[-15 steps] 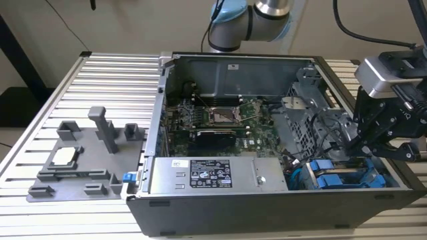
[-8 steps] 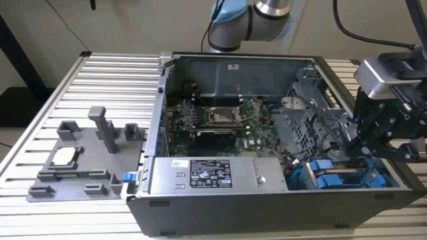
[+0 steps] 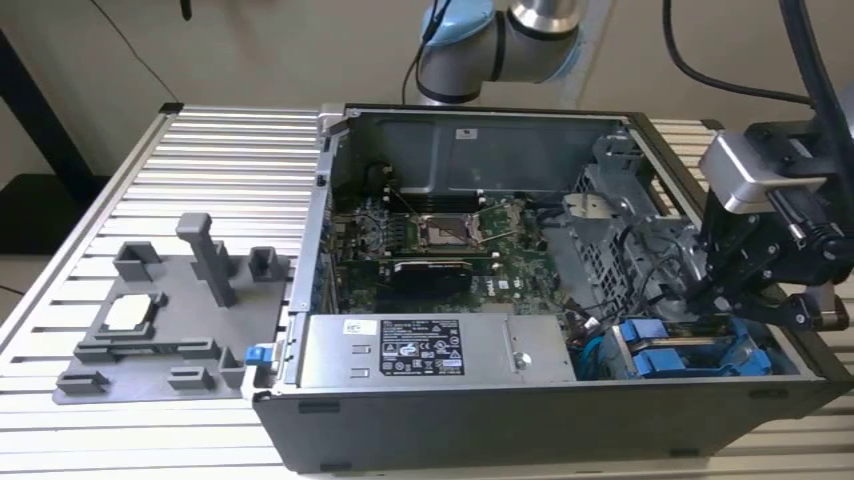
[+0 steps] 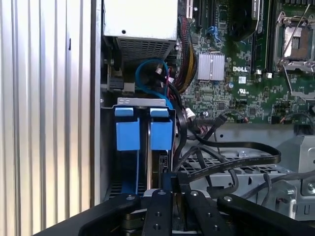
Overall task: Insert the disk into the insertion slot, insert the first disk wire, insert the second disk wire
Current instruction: 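Insert the second disk wire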
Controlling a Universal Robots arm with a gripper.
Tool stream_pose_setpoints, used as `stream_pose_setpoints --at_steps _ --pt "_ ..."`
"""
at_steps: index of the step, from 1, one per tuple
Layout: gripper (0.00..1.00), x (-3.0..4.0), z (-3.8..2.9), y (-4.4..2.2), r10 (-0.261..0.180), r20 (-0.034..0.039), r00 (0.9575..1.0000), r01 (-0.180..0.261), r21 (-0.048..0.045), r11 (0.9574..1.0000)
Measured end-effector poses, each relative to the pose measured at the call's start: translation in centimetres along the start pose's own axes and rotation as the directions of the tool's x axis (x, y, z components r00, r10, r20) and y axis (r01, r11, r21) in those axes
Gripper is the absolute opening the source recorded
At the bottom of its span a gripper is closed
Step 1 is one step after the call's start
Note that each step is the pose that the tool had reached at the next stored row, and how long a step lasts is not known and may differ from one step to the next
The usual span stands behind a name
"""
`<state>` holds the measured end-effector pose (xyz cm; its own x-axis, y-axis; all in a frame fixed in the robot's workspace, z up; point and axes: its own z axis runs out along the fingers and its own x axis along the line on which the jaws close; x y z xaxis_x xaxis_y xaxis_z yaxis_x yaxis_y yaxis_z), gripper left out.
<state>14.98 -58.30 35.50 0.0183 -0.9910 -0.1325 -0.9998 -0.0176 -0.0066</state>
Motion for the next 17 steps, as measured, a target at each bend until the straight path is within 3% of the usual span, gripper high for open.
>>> stream_pose_setpoints --at_steps 17 --pt "0.16 0.55 1.18 -0.25 0.021 0.0001 0.9998 -0.021 0.0059 0.9998"
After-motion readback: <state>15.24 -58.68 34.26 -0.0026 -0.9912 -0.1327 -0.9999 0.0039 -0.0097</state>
